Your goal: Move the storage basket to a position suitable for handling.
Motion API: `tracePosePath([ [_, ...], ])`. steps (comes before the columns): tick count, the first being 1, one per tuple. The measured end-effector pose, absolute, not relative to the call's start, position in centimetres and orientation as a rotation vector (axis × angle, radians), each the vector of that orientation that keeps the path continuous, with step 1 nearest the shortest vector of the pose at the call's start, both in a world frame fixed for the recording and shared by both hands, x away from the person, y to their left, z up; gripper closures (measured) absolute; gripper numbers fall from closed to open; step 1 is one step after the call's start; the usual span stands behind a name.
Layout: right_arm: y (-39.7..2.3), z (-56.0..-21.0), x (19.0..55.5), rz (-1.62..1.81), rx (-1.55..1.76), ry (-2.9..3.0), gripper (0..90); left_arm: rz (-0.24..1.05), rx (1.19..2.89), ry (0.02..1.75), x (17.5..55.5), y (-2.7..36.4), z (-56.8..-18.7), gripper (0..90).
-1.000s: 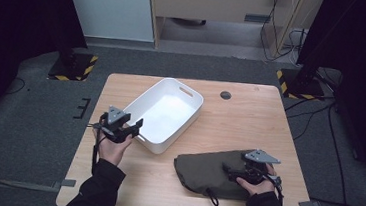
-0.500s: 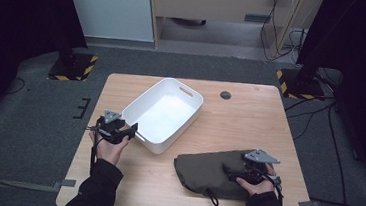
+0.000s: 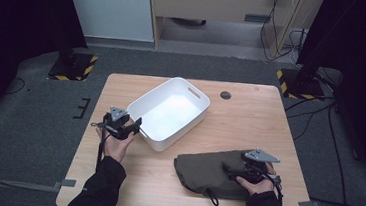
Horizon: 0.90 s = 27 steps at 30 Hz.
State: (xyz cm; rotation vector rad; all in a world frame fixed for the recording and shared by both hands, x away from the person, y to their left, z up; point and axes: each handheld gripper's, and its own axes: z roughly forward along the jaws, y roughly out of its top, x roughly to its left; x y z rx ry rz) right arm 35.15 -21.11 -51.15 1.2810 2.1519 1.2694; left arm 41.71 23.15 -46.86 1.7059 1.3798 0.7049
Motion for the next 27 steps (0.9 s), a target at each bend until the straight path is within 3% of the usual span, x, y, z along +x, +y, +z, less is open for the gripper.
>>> tracePosePath([
  [19,-21.2,-51.3,35.2,1.271,1.286,2.151,12.1,0.704,1.704,1.366,45.4,21.4,-47.3,52.6],
  [27,-21.2,-51.2,35.1,1.272,1.285,2.151,12.1,0.659,1.695,1.398,43.2,21.0,-46.4,42.2],
])
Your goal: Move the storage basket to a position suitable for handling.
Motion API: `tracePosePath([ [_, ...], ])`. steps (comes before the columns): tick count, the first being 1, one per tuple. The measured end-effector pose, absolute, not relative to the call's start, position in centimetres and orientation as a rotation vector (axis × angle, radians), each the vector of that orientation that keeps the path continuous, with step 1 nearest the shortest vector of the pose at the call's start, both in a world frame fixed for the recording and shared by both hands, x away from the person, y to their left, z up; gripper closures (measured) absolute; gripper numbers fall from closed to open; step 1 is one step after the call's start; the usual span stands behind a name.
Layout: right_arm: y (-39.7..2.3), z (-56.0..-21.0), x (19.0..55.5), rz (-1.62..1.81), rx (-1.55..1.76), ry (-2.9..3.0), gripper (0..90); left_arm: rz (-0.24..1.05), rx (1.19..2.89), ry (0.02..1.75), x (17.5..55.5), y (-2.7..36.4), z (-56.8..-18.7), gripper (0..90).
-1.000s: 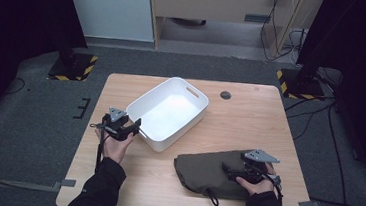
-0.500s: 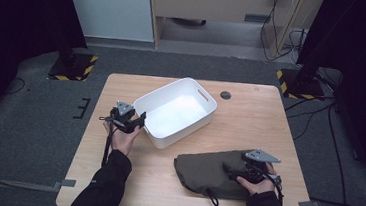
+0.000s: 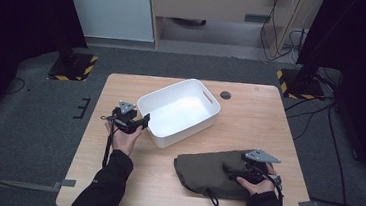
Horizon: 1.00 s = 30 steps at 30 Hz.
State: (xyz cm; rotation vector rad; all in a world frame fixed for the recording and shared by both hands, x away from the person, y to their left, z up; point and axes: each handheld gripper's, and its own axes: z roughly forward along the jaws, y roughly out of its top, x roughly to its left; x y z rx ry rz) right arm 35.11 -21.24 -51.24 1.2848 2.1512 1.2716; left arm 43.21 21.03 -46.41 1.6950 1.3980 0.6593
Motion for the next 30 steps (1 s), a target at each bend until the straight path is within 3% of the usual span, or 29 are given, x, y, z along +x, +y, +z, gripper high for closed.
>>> tracePosePath([
  [4,-21.2,-51.2,35.1,1.269,1.283,2.153,12.1,0.613,1.727,1.399,41.9,20.1,-46.6,41.8],
  [7,-21.2,-51.2,35.0,1.266,1.282,2.154,12.1,0.593,1.763,1.405,42.3,19.0,-46.9,45.1],
  [12,-21.2,-51.2,35.1,1.266,1.282,2.154,12.3,0.599,1.761,1.415,43.1,18.6,-47.3,42.6],
  [22,-21.2,-51.2,35.1,1.266,1.286,2.154,12.5,0.608,1.773,1.305,45.7,17.2,-47.7,56.0],
  [30,-21.2,-51.3,35.1,1.27,1.282,2.153,12.6,0.585,1.804,1.264,46.5,16.8,-48.2,58.1],
])
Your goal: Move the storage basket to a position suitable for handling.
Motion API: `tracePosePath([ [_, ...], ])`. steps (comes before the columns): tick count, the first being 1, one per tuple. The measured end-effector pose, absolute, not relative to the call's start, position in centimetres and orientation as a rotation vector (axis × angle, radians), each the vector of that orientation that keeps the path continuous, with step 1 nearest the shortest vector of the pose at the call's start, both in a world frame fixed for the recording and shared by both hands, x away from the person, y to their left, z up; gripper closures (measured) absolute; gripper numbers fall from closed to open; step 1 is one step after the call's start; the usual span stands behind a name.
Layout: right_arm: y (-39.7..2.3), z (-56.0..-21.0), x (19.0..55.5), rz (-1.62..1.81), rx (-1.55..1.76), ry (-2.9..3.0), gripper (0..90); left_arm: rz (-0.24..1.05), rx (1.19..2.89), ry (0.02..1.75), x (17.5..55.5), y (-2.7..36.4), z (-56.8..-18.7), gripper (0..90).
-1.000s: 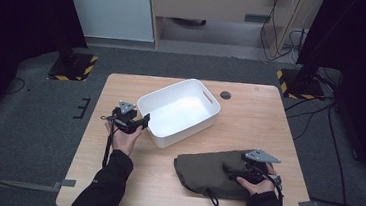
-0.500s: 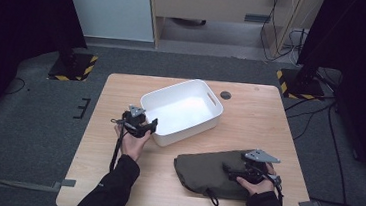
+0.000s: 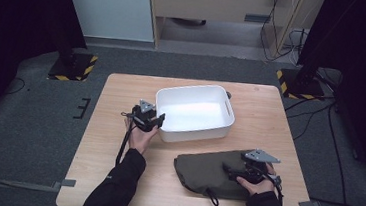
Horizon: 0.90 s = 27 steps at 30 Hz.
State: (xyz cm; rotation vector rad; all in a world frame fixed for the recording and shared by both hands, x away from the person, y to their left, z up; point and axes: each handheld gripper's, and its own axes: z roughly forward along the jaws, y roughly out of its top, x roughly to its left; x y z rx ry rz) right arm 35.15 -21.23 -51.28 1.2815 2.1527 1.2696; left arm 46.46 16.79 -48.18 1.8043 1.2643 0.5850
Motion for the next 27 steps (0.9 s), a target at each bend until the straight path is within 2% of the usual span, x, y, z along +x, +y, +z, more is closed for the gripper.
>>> tracePosePath([
  [5,-21.2,-51.2,35.0,1.273,1.282,2.15,12.6,0.561,1.813,1.272,45.4,16.8,-47.7,52.3],
  [9,-21.2,-51.3,35.0,1.273,1.283,2.15,12.7,0.568,1.809,1.252,43.7,16.6,-47.2,50.9],
  [27,-21.1,-51.4,35.0,1.269,1.28,2.156,12.8,0.616,1.796,1.261,45.8,16.1,-48.3,64.4],
])
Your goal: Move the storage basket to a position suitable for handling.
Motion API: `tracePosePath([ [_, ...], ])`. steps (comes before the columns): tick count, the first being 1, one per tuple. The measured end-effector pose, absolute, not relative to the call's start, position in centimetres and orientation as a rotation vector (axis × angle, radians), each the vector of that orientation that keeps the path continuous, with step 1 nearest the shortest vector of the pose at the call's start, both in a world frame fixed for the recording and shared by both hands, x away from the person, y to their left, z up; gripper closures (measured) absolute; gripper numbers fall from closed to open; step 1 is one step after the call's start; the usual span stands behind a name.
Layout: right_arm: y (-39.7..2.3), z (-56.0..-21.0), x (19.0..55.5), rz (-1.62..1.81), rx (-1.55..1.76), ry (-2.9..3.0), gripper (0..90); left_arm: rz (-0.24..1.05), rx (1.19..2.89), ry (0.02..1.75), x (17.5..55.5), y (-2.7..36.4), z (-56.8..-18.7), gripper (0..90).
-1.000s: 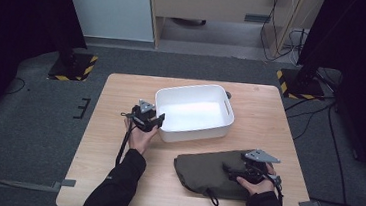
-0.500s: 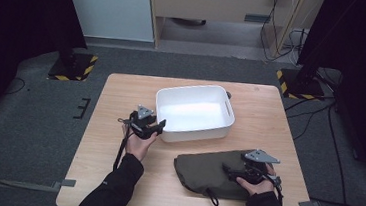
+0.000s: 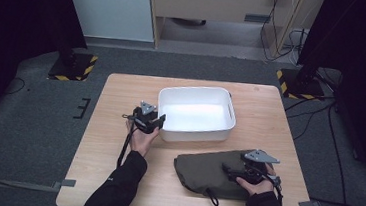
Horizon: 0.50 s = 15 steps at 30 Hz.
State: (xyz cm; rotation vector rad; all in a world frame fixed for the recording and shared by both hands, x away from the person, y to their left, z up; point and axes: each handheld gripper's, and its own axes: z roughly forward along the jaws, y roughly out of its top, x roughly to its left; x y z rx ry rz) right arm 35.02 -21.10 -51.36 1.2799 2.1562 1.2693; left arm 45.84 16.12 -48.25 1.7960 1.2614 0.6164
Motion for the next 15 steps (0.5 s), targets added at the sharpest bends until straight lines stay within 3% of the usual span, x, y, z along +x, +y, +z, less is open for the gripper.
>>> tracePosePath([
  [15,-21.0,-51.55,34.95,1.26,1.28,2.159,12.9,0.623,1.825,1.225,46.2,16.28,-48.23,65.3],
])
